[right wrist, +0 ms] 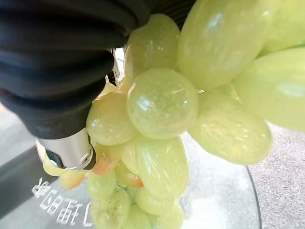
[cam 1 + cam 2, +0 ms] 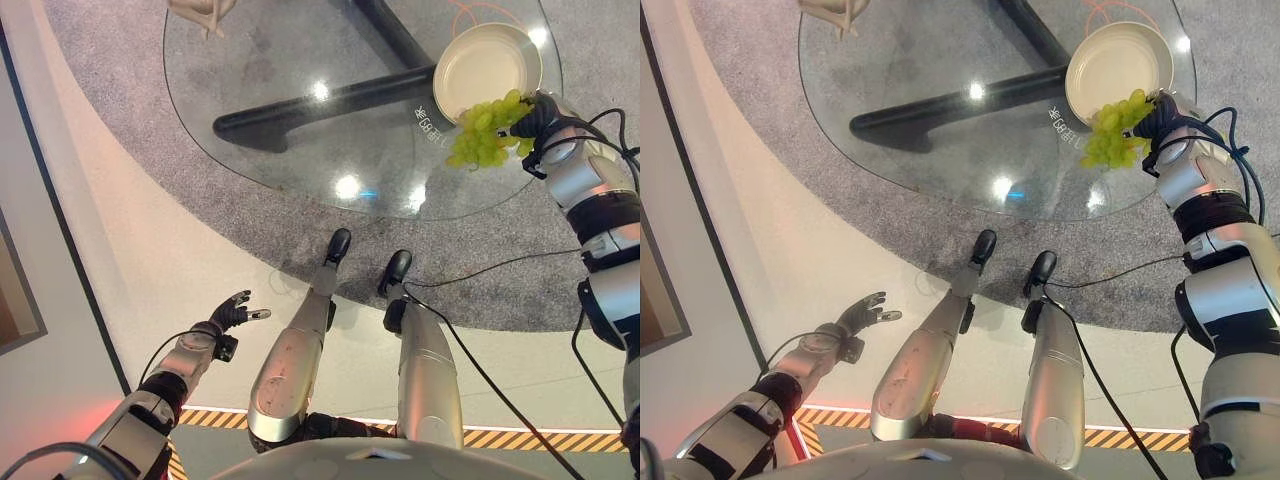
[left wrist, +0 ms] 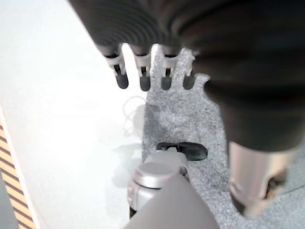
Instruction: Pick up fruits into the plate
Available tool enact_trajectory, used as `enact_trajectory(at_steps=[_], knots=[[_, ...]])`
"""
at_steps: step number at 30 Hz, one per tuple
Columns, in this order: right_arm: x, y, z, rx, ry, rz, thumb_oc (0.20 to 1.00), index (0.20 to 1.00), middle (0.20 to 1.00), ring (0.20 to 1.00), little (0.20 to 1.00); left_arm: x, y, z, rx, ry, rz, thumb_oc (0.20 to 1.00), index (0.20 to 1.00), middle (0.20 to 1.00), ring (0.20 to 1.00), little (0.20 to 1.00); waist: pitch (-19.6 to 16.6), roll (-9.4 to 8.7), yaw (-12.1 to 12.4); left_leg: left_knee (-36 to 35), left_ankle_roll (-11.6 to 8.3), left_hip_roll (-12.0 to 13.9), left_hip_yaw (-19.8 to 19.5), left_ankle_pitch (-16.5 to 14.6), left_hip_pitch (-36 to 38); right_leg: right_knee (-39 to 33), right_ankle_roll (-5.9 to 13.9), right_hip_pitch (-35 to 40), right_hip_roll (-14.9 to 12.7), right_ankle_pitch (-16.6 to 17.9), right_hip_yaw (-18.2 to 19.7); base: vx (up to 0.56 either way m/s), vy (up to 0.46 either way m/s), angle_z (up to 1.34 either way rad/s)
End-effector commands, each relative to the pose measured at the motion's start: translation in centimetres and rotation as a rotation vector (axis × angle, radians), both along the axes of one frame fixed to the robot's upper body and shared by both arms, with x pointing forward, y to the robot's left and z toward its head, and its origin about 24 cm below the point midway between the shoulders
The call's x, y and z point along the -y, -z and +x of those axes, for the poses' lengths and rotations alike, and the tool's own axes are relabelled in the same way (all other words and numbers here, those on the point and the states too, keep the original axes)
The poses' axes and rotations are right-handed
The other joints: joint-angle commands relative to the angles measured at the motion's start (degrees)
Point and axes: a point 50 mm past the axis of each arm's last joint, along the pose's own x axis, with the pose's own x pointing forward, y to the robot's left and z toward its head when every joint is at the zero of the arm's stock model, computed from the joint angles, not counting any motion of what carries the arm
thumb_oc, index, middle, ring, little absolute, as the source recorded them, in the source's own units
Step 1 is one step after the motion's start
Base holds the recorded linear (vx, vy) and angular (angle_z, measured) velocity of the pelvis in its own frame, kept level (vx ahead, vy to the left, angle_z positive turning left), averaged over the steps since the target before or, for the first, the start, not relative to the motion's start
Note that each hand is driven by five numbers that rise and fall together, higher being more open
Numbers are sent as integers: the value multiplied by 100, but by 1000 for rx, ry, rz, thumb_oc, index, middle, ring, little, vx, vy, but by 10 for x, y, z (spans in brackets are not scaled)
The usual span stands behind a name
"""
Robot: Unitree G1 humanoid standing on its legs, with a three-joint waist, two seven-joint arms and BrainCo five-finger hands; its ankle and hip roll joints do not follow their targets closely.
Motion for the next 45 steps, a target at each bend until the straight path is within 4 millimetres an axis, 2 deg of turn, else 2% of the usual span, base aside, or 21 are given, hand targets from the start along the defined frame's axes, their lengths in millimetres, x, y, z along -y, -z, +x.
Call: enact_trajectory(at_steps=[1,9,17,22,29,34,39,45], knots=[[16,-51,-14,195,32,-103,200,200,200,200,200,3,15,-25,-41,1,-3,1000,1000,1000,1000,1000,-139,160,-159,993,363,-99,387,-1155,-223,-275,270,10,186,118,58,-11,26,-12],[-2,-75,-20,389,-34,-109,200,200,200,200,200,5,17,-30,-26,-14,-21,1000,1000,1000,1000,1000,-139,144,-255,1112,357,-97,478,-1192,-430,-92,276,-245,241,55,177,-3,2,-8],[-24,-89,-30,486,-165,-111,200,200,200,200,200,5,22,-37,-33,-48,-40,1000,1000,1000,1000,1000,-139,91,-355,1109,366,-52,529,-1234,-337,9,248,-214,296,-34,257,26,17,-7],[-36,-83,-48,549,-255,-134,200,200,200,200,200,1,25,-42,-34,-89,-49,1000,1000,1000,1000,1000,-139,0,-512,1113,386,-21,570,-1276,-247,69,228,-148,365,-114,324,24,15,-3],[-40,-68,-69,603,-324,-175,200,200,200,200,200,-5,30,-51,-54,-133,-53,1000,1000,1000,1000,1000,-139,-92,-684,1118,399,22,629,-1328,-78,94,213,0,424,-172,384,7,4,-2],[-43,-68,-79,651,-346,-182,200,200,200,200,200,-8,33,-55,-66,-157,-49,1000,1000,1000,1000,1000,-139,-151,-770,1136,395,54,670,-1387,83,64,207,172,450,-204,433,21,1,-7],[-41,-74,-76,667,-340,-167,200,200,200,200,200,-8,34,-54,-81,-151,-37,1000,1000,1000,1000,1000,-139,-167,-726,1165,387,60,645,-1430,205,20,197,339,456,-219,419,0,0,0],[-40,-95,-64,700,-311,-151,200,200,200,200,200,-6,34,-52,-88,-122,-30,1000,1000,1000,1000,1000,-139,-115,-558,1206,383,13,597,-1450,246,-23,177,444,406,-218,320,0,0,0]])
